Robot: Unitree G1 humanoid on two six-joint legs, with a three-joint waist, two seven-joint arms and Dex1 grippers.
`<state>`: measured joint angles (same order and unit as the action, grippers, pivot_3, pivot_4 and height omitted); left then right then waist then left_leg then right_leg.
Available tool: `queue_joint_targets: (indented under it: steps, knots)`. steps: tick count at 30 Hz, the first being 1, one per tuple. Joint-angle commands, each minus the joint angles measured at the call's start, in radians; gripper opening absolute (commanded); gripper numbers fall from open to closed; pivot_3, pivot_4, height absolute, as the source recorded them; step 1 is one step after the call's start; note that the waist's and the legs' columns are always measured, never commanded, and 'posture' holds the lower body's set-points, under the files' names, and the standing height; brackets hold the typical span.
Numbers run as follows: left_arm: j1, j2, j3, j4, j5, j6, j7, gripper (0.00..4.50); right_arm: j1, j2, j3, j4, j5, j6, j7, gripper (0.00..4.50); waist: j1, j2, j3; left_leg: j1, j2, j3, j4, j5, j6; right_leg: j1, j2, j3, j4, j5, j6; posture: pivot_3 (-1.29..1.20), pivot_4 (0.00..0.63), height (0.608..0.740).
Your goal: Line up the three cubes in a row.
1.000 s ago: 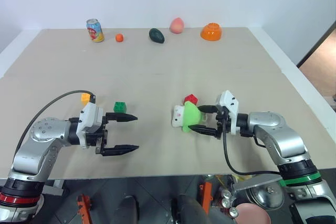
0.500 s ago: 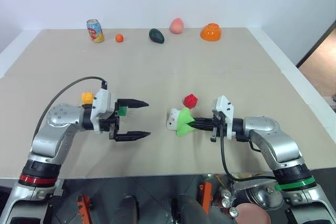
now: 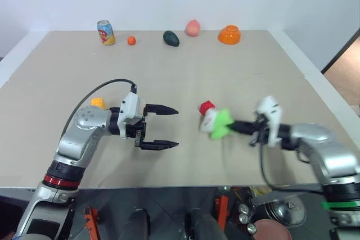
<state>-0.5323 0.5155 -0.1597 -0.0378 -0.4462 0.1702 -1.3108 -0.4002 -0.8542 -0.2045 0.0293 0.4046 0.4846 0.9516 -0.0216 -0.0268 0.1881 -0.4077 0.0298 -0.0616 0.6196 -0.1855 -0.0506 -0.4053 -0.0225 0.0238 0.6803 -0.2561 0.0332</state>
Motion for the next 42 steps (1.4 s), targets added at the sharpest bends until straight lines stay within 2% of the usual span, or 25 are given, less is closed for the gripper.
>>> queue_joint_targets:
  steps: [1,4,7,9,10,13,14,19,20,27,32,34,38,42]
  knots:
    - [-0.019,-0.016,-0.015,0.007,0.036,-0.036,0.011,4.50,-0.059,-0.021,-0.062,0.107,-0.063,-0.087,-0.093,0.02,-0.005,0.000,0.000,0.001,0.001,0.000,0.000,0.000,0.000,0.000,0.001,0.000,0.000,0.000,-0.001,0.00,0.150,0.738]
    - [-0.019,-0.048,-0.030,0.015,0.053,-0.041,0.032,4.50,-0.154,0.005,-0.017,0.308,-0.227,-0.148,-0.326,0.02,-0.012,0.000,0.000,0.002,0.002,0.001,0.000,0.001,0.001,0.000,0.002,0.002,0.000,0.002,-0.002,0.00,0.150,0.738]
    - [-0.023,-0.080,-0.039,0.011,0.063,-0.036,0.059,4.50,-0.205,0.053,0.023,0.438,-0.327,-0.214,-0.479,0.02,-0.013,0.000,0.000,0.001,0.001,0.003,-0.001,0.002,0.003,-0.001,0.002,0.004,0.000,0.003,-0.001,0.00,0.150,0.738]
    - [-0.027,-0.096,-0.042,0.009,0.070,-0.034,0.080,4.50,-0.224,0.085,0.039,0.499,-0.366,-0.250,-0.543,0.67,-0.016,0.000,0.000,0.001,0.001,0.004,-0.001,0.002,0.003,-0.002,0.002,0.006,0.000,0.004,0.000,0.00,0.150,0.738]
    - [-0.027,-0.102,-0.041,0.005,0.071,-0.030,0.090,4.50,-0.229,0.098,0.041,0.517,-0.375,-0.259,-0.564,0.84,-0.017,0.001,0.000,0.001,0.001,0.004,-0.001,0.002,0.003,-0.002,0.002,0.006,0.000,0.004,0.000,0.00,0.150,0.738]
    - [-0.035,-0.126,-0.031,0.009,0.103,-0.029,0.160,4.50,-0.256,0.142,0.027,0.560,-0.386,-0.286,-0.639,2.06,-0.019,0.001,0.000,0.001,0.001,0.005,-0.002,0.002,0.003,-0.002,0.002,0.007,0.000,0.004,0.001,0.00,0.150,0.738]
    - [-0.036,-0.131,-0.029,0.011,0.117,-0.034,0.183,4.50,-0.265,0.152,0.019,0.569,-0.385,-0.289,-0.662,2.31,-0.021,0.001,0.000,0.001,0.001,0.005,-0.002,0.002,0.003,-0.002,0.002,0.007,0.000,0.004,0.001,0.00,0.150,0.738]
    - [-0.029,-0.159,-0.026,0.021,0.166,-0.054,0.275,4.50,-0.285,0.174,0.013,0.560,-0.360,-0.288,-0.661,4.13,-0.023,0.001,0.000,0.001,0.000,0.006,-0.001,0.002,0.003,-0.002,0.001,0.008,0.000,0.005,0.002,0.00,0.150,0.738]
    - [-0.025,-0.163,-0.025,0.022,0.172,-0.058,0.289,4.50,-0.285,0.178,0.016,0.546,-0.354,-0.291,-0.647,4.30,-0.023,0.001,0.000,0.001,0.000,0.006,-0.001,0.002,0.004,-0.002,0.001,0.008,0.000,0.005,0.002,0.00,0.150,0.738]
    - [-0.009,-0.160,-0.021,0.043,0.194,-0.080,0.328,4.50,-0.323,0.182,-0.016,0.508,-0.318,-0.313,-0.646,4.30,-0.023,0.001,0.000,0.001,0.000,0.006,-0.001,0.002,0.004,-0.002,0.002,0.008,0.000,0.005,0.002,0.00,0.150,0.738]
    - [-0.001,-0.171,0.025,0.039,0.159,-0.062,0.371,4.50,-0.370,0.182,-0.072,0.466,-0.254,-0.331,-0.636,4.30,-0.023,0.002,0.001,0.001,0.000,0.006,-0.001,0.002,0.004,-0.002,0.001,0.009,0.000,0.005,0.003,0.00,0.150,0.738]
    - [0.006,-0.170,0.051,0.028,0.133,-0.049,0.381,4.50,-0.339,0.195,-0.059,0.365,-0.214,-0.320,-0.561,4.30,-0.024,0.002,0.001,0.001,0.000,0.006,-0.001,0.002,0.004,-0.002,0.002,0.009,0.000,0.005,0.003,0.00,0.150,0.738]
    - [0.049,-0.132,0.087,-0.018,0.086,-0.022,0.354,4.50,-0.179,0.212,0.057,0.104,-0.174,-0.231,-0.404,4.30,-0.025,0.002,0.000,0.001,0.001,0.005,-0.002,0.001,0.005,-0.002,0.003,0.009,0.000,0.004,0.003,0.00,0.150,0.738]
    - [0.121,-0.073,0.109,-0.078,0.036,0.013,0.314,4.50,-0.019,0.231,0.162,-0.076,-0.192,-0.143,-0.367,4.30,-0.024,0.002,0.000,0.001,0.002,0.005,-0.002,0.001,0.005,-0.002,0.004,0.009,0.000,0.004,0.002,0.00,0.150,0.738]
